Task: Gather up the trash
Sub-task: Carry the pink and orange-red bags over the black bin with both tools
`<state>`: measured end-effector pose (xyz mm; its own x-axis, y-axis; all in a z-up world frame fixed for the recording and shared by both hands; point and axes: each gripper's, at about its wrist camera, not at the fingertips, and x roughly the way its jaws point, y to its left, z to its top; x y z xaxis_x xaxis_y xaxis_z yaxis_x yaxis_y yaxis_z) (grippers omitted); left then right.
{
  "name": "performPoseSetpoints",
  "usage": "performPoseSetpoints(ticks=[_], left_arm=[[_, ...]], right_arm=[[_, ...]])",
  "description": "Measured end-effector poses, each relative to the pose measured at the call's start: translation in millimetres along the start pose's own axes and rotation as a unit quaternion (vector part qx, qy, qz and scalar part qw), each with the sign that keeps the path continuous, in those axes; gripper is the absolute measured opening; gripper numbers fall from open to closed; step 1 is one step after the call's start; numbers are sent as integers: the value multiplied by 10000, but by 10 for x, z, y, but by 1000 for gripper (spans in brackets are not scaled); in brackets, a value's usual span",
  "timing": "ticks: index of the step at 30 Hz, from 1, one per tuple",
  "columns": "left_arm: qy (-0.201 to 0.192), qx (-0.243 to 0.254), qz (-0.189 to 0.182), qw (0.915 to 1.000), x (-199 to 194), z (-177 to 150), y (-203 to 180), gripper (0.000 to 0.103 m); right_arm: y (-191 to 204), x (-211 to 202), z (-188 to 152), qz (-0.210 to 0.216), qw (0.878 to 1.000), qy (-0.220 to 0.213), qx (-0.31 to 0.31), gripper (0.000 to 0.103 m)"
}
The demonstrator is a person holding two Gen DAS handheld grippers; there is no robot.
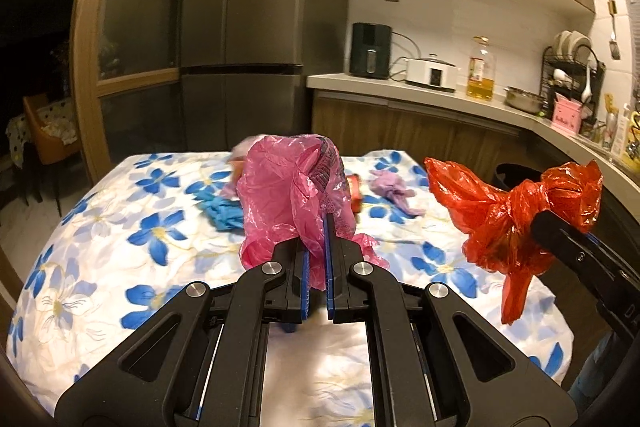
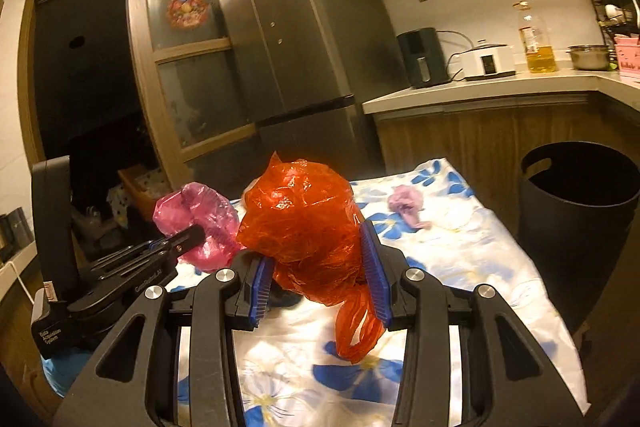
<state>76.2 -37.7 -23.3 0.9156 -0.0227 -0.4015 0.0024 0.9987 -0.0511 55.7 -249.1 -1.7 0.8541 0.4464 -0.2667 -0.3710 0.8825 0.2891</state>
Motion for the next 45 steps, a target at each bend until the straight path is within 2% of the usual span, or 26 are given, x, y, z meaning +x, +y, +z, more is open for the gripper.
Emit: performPoseSetpoints(ticks=[9,15,22,30,37,45], left_arm=[[-9,303,-498,9983,129,27,-484,5],[-166,570,-905,9941,208,113,-918,5],[-423,833,-1431,9853,285,247,-1486,5],[-761,1019,-2060,9702,435,447,-2138,5],[-711,980,-2361,9642,731,543,-2461,5],[-499,962,-2543,9610,1051,582,-2678,5]], right_arm=[[-295,-150,46,-418,9989,-169,114,42],[-566,-273,115,-789,9962,-341,156,42],[-946,-422,275,-1409,9880,-611,169,42],[-1372,-480,557,-2119,9722,-982,172,42],[-1653,-516,733,-2491,9603,-1233,215,42],[-1856,-432,774,-2682,9553,-1219,227,42]])
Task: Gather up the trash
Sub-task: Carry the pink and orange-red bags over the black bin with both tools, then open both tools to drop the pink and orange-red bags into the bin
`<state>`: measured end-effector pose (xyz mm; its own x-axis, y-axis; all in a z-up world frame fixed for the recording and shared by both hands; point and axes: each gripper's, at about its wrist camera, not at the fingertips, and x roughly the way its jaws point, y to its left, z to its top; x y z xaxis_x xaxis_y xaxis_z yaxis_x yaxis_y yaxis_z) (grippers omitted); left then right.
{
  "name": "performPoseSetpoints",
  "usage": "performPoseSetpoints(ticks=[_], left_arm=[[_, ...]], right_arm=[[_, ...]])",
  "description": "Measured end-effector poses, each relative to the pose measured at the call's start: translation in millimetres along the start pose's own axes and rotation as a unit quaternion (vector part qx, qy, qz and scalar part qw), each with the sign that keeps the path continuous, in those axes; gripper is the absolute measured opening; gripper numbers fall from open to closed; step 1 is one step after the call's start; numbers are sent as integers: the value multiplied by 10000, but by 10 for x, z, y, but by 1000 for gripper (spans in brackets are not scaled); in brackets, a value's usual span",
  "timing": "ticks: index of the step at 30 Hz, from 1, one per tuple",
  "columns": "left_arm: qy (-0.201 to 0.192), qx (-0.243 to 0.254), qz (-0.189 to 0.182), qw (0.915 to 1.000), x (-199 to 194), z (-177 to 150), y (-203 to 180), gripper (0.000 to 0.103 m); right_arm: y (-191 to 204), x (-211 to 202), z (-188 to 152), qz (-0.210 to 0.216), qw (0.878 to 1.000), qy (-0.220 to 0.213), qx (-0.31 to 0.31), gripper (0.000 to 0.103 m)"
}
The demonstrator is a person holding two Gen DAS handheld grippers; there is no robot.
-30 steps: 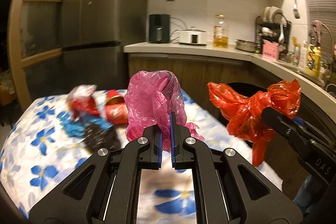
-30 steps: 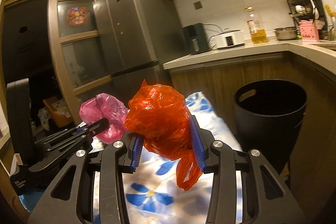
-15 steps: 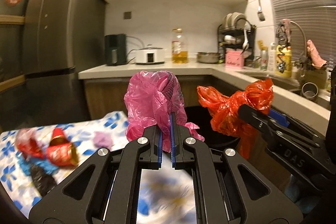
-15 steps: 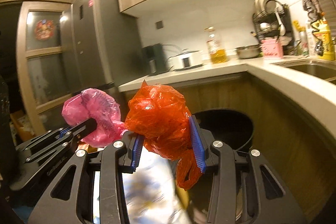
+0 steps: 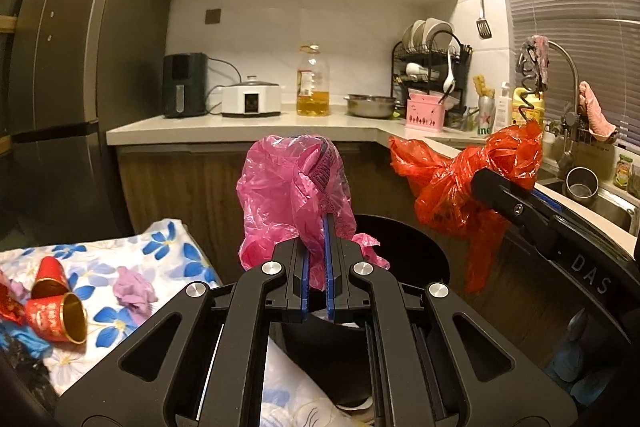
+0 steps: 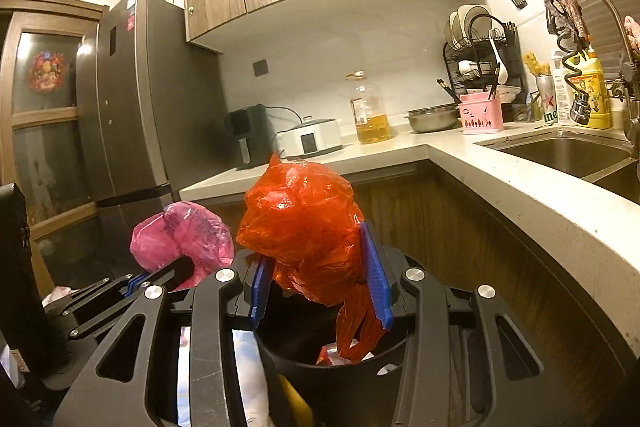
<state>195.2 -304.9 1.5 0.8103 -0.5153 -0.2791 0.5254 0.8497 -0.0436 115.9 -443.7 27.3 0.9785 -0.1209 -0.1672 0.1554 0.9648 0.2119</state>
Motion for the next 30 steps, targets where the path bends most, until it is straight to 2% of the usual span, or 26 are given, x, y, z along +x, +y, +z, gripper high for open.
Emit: performPoseSetpoints(ticks=[8,30], left_arm=[[140,-120,-183,9997,228,-27,33,5],[422,-179,-391,9982,636,-114,36,6]], right_arm=[[-46,167,17,-79,9999,33,55,42],[-75,471,-18,-68,10000,47,16,45]])
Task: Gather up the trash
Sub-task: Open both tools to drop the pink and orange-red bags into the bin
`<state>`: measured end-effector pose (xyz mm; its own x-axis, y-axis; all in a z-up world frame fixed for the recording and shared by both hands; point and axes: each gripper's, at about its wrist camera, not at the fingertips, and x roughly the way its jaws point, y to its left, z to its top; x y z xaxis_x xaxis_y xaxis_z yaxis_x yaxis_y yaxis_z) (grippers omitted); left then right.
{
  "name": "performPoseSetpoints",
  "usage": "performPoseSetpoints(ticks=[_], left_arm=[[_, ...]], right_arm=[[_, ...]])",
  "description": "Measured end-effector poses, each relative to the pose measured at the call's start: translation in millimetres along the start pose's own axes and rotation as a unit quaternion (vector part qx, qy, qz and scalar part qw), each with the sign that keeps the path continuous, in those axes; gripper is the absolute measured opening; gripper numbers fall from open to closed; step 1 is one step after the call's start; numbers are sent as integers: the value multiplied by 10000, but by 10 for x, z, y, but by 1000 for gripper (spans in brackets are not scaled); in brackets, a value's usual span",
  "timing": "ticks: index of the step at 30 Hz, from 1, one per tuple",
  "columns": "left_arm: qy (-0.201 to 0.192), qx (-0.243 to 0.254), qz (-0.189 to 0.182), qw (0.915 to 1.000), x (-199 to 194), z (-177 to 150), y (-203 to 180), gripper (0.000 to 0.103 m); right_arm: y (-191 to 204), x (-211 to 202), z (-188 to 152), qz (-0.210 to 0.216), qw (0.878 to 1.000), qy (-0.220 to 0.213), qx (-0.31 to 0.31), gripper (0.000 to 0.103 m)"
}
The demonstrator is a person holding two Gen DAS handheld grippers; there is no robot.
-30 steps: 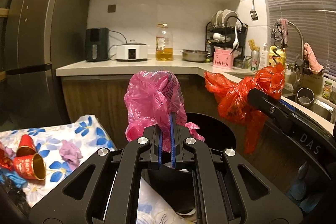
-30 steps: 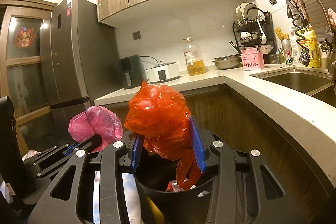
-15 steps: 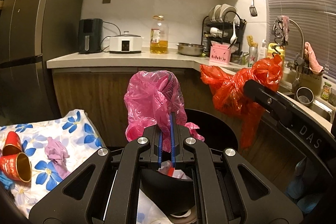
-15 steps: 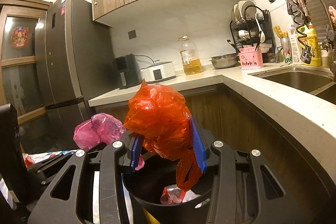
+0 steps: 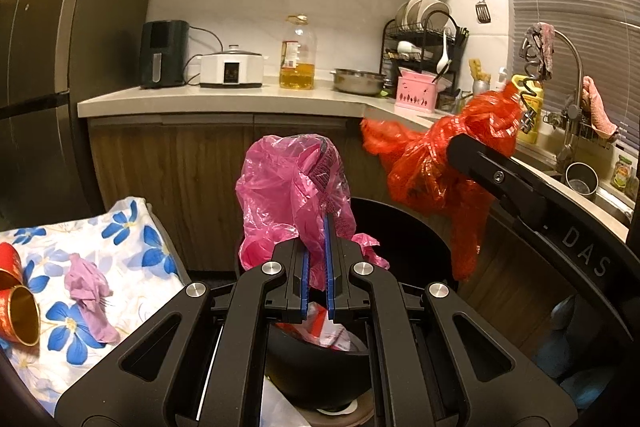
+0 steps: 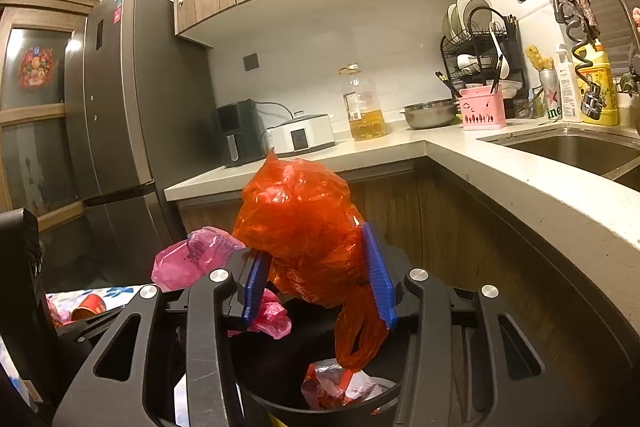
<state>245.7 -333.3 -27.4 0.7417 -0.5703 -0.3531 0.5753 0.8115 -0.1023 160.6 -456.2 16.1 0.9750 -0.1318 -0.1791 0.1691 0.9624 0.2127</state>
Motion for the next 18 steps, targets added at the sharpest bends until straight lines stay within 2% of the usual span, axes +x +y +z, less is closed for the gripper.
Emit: performPoseSetpoints(ticks=[4,9,12,15,17,18], left_arm=[[9,37,-29,10000,35,-25,-14,6],[118,57,-68,9999,94,-63,-16,8],[182,32,-82,9998,118,-88,3,10],[221,0,-39,9997,130,-102,26,18],[253,-29,-52,9997,132,-111,35,33],[257,-21,-36,9997,129,-119,34,37]], right_arm=[[-13,32,-10,-5,10000,12,24,48],[-40,71,-26,-24,10000,48,73,58],[-57,65,-28,-65,9999,51,78,58],[-76,44,-33,-102,9999,51,104,60],[-90,24,-34,-129,9998,52,130,62],[-98,9,-39,-149,9998,55,145,63]])
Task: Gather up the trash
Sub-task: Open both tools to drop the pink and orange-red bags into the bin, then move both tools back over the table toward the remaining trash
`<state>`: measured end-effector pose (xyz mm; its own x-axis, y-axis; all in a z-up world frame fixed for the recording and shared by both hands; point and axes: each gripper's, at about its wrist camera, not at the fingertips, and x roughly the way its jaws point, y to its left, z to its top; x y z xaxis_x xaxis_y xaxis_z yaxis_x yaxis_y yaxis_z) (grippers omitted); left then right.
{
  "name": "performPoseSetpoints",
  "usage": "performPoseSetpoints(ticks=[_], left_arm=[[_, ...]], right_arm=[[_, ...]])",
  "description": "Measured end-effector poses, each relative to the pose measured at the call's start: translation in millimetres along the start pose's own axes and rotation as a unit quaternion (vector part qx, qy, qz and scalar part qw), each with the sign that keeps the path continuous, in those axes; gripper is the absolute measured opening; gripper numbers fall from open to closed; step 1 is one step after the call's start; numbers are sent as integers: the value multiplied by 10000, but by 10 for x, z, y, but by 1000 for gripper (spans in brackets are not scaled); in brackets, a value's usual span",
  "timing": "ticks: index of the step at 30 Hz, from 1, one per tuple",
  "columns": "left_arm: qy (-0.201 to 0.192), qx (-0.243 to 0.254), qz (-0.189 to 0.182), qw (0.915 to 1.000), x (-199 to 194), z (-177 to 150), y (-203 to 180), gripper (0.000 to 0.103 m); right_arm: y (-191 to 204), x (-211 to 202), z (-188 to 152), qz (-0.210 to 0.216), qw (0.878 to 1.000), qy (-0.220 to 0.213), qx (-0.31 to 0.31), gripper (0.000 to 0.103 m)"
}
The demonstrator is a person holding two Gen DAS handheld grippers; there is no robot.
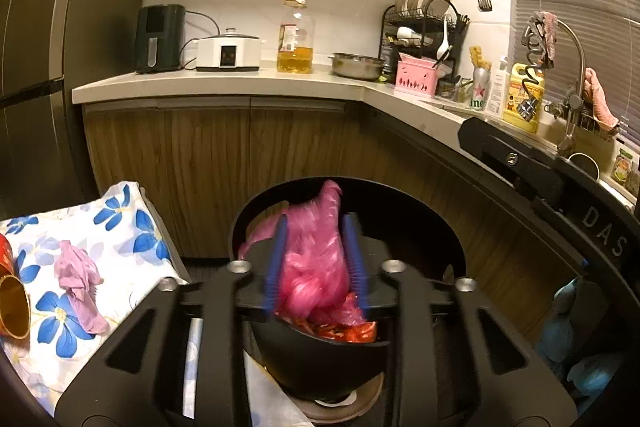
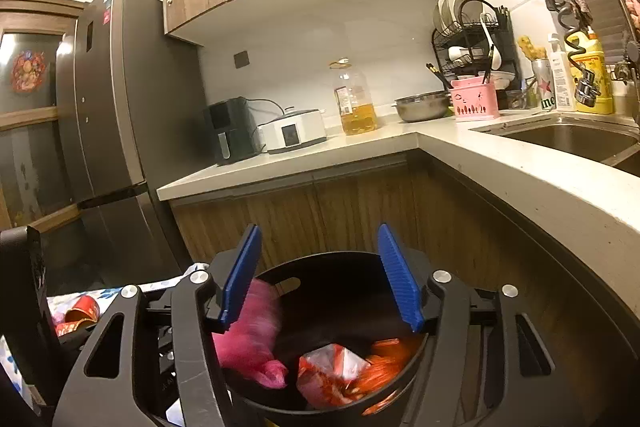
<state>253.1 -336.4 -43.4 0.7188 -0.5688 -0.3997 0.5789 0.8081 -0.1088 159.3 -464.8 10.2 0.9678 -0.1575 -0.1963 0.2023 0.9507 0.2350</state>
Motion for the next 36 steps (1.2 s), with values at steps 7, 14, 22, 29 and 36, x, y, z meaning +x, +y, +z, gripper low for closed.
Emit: performPoseSetpoints(ticks=[7,14,22,29,36], left_arm=[[38,-102,214,9997,-75,-67,71,61],[43,-135,764,9970,-264,-140,160,76],[23,-154,1268,9918,-572,-240,222,80],[-93,-206,1588,9871,-961,-324,307,83],[-158,-333,1833,9824,-1328,-435,420,84]], right_arm=[[-16,-76,-45,-84,9999,103,21,66],[74,-176,-136,-168,9993,304,-169,74],[189,-347,-229,-220,9984,431,-292,85],[343,-552,-282,-234,9976,481,-448,88],[507,-773,-359,-227,9971,471,-554,90]])
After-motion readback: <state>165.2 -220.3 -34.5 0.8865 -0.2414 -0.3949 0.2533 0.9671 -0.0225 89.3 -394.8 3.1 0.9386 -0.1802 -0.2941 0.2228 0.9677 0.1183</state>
